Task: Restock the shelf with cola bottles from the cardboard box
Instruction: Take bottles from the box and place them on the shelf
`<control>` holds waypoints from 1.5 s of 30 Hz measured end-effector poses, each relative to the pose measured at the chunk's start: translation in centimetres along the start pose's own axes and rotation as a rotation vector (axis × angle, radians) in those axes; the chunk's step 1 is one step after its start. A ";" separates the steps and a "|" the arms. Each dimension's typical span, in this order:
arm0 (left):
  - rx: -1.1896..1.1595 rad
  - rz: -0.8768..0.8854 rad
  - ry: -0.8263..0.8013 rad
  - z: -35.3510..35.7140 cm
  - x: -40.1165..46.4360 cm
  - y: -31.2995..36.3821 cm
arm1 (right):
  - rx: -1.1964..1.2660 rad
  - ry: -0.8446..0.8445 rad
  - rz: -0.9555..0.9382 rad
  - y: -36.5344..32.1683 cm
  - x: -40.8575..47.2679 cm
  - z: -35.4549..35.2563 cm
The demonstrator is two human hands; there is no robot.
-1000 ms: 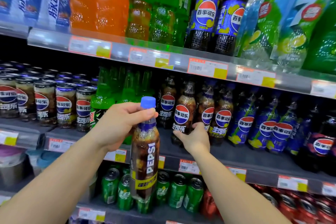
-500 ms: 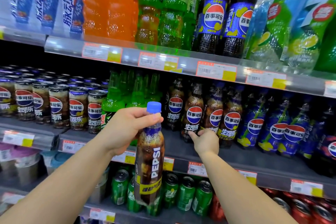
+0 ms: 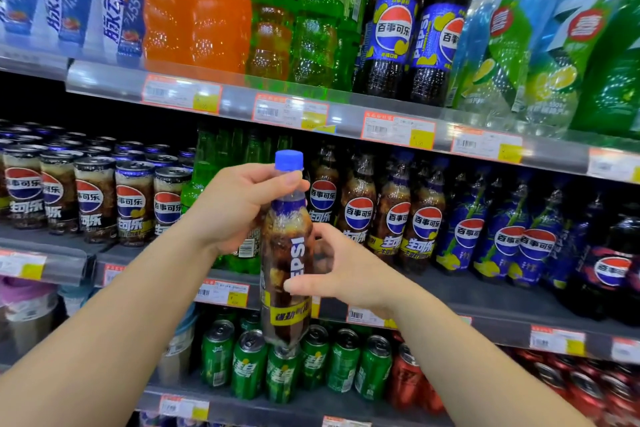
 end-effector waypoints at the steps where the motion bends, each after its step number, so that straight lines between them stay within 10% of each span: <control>1: -0.006 0.000 -0.003 0.1 0.2 0.0 | -0.001 0.041 0.003 0.0 0.0 -0.2; 25: 0.061 -0.229 0.140 -1.3 -0.2 -5.8 | -0.114 0.843 0.252 4.7 7.5 -2.6; 45: 0.000 -0.292 0.058 1.5 1.1 -7.9 | -0.201 0.697 0.356 6.9 6.9 -0.4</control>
Point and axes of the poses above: each hand's wrist, its own x-axis towards the middle knuckle, its own z-axis out of the palm, y = z × x, the point moved 3 cm from there along x, towards the middle knuckle, and after that the axes turned 1 degree about -x, right-handed, at the moved point
